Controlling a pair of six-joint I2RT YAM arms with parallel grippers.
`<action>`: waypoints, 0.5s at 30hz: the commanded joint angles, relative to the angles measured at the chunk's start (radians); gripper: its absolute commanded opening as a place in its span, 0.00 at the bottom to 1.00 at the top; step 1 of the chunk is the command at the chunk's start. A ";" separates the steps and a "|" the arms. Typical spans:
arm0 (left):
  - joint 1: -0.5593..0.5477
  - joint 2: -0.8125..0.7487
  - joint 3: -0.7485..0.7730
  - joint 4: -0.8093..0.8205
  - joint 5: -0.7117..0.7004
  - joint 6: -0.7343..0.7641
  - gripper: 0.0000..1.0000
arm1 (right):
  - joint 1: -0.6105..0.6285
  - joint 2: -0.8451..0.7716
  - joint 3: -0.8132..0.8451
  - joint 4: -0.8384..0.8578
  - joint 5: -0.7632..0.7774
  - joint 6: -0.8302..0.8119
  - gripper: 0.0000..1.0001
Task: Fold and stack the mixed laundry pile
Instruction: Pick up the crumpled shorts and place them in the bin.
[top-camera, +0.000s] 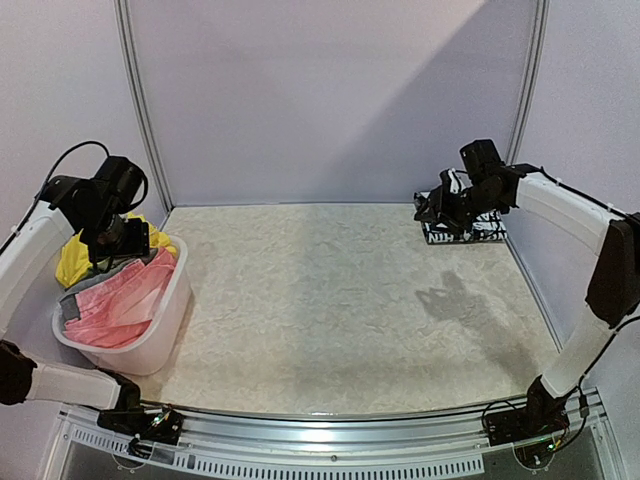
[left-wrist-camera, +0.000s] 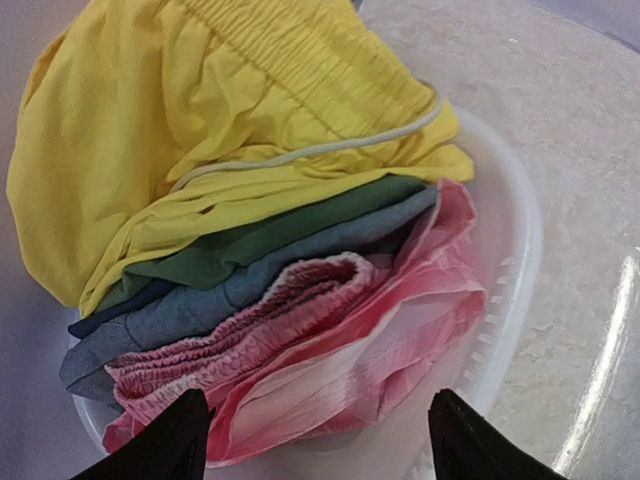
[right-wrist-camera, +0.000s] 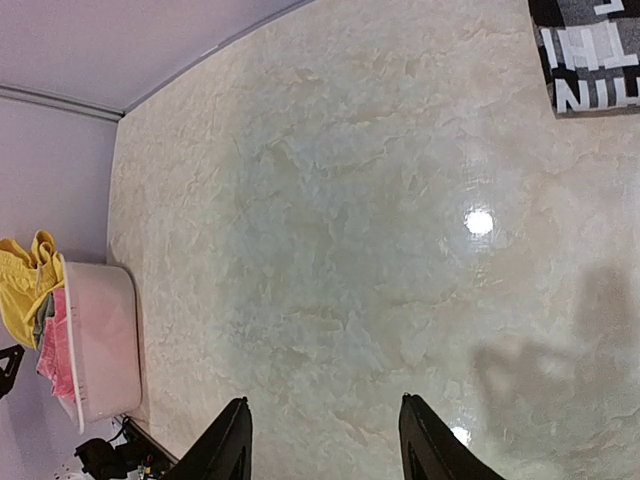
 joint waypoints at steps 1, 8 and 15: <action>0.147 0.032 -0.028 -0.043 0.098 0.064 0.76 | 0.040 -0.120 -0.085 0.026 0.033 0.045 0.51; 0.302 0.076 -0.067 -0.002 0.139 0.153 0.74 | 0.064 -0.229 -0.216 0.024 0.048 0.071 0.51; 0.410 0.133 -0.119 0.053 0.214 0.247 0.70 | 0.064 -0.280 -0.281 0.026 0.062 0.085 0.51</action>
